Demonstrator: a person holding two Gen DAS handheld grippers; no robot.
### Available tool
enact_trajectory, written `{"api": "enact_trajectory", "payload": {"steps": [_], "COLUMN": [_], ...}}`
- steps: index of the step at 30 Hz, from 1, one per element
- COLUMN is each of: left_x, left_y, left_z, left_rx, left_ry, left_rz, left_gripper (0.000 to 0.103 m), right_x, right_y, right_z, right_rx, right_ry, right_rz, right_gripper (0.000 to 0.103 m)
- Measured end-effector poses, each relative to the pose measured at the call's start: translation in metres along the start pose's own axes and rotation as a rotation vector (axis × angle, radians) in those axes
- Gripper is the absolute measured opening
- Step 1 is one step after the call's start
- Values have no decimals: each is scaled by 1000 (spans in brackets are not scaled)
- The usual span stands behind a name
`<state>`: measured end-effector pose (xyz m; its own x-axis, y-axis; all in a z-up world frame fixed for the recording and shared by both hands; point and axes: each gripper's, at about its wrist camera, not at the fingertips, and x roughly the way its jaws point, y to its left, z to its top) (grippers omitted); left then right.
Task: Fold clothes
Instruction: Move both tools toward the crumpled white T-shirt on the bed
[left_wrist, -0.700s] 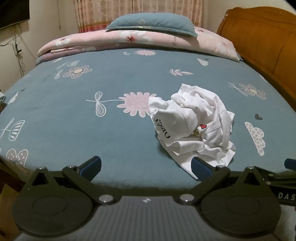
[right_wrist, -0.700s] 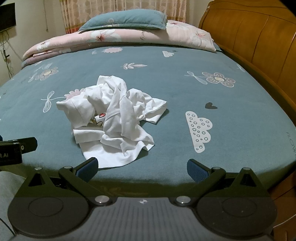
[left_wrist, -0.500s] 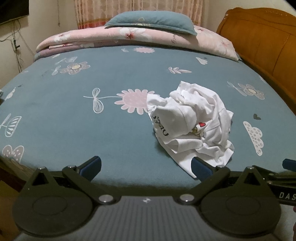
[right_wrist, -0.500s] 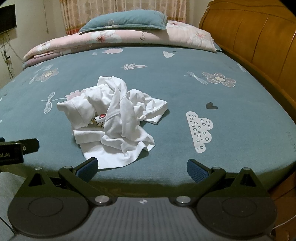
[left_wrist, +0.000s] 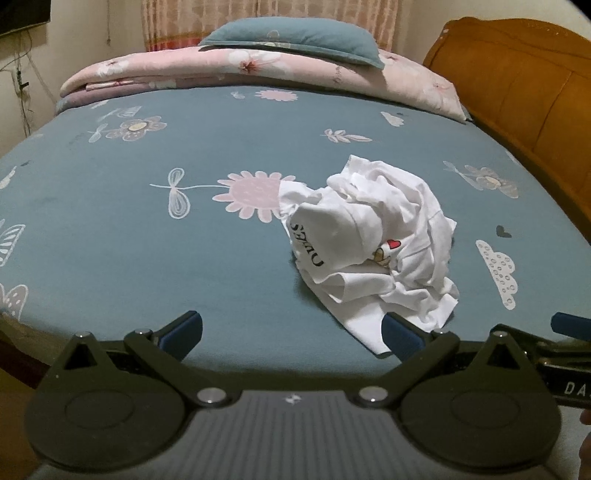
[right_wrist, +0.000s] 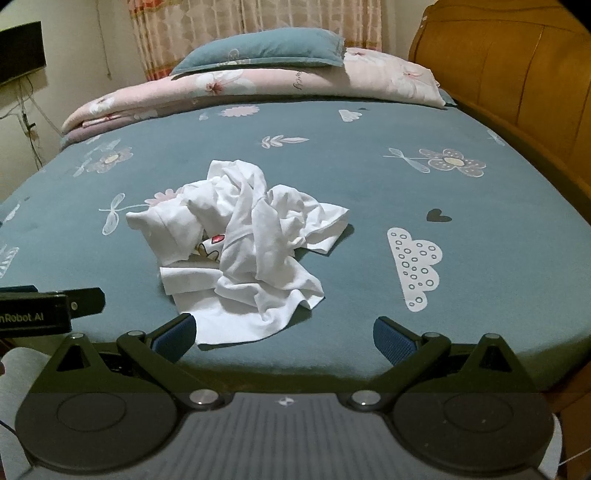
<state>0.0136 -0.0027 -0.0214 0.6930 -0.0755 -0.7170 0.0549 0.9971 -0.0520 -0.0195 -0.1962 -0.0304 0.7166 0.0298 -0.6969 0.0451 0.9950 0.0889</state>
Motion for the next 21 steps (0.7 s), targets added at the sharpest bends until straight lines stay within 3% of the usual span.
{"api": "enact_trajectory", "payload": {"steps": [10, 15, 21], "left_x": [7, 11, 14], "left_y": [-2, -2, -10], "left_z": [-6, -12, -13], "left_rx": [21, 21, 57], "left_ry": [-24, -45, -57], "left_rz": [-29, -124, -145], "left_gripper": [102, 102, 102], "right_x": [3, 5, 8], "right_y": [-9, -11, -14], "right_z": [-6, -8, -10], "right_rx": [21, 18, 13], "right_ry": [-21, -34, -48], "right_rz": [22, 31, 48], "right_gripper": [103, 103, 103]}}
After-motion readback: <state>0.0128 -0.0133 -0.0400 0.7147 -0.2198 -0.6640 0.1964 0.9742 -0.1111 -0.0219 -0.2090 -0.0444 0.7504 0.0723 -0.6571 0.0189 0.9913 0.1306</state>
